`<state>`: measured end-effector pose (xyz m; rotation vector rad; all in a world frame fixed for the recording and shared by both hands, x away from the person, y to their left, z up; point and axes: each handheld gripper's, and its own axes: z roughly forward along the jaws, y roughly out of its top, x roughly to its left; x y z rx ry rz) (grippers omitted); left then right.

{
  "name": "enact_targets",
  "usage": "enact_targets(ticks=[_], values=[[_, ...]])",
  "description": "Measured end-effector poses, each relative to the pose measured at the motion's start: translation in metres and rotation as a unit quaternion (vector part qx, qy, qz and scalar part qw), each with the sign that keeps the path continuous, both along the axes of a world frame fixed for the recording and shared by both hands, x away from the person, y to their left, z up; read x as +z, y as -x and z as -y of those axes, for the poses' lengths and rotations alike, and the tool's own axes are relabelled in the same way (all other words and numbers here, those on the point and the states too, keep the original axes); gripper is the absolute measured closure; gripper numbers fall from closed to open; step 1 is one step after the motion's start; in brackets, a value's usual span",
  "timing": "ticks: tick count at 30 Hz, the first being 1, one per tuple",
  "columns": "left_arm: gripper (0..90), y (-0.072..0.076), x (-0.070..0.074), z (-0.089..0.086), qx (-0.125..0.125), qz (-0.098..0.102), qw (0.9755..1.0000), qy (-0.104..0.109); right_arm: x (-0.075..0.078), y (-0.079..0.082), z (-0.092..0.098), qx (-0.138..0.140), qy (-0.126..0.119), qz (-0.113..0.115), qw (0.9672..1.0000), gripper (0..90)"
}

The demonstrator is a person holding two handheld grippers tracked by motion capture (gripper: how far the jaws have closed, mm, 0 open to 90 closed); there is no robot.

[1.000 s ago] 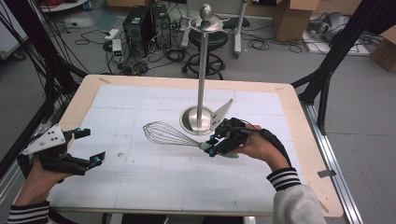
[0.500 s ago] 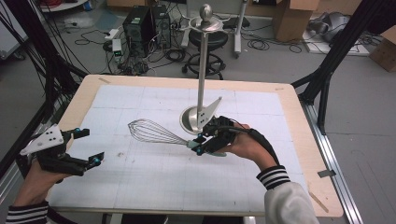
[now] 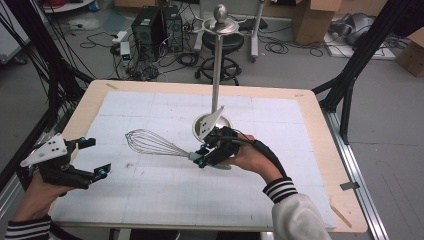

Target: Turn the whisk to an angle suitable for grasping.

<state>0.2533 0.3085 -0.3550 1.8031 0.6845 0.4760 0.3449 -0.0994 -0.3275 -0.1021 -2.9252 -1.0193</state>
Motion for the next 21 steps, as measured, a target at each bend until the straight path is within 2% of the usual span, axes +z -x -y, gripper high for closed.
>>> enact_targets(ticks=[6, 18, 21], values=[[1.7, 0.000, 0.000, 0.000, -0.001, 0.000, 1.0000, -0.001, -0.008, -0.001, -0.010, -0.004, 0.006, -0.007, 0.9999, 69.6], [1.7, 0.001, 0.001, 0.000, -0.002, 0.001, 1.0000, -0.002, -0.025, -0.003, -0.029, -0.025, 0.027, -0.007, 0.9993, 69.6], [1.7, 0.001, 0.001, 0.000, -0.002, 0.002, 1.0000, -0.002, -0.030, -0.004, -0.032, -0.029, 0.025, -0.007, 0.9992, 69.6]])
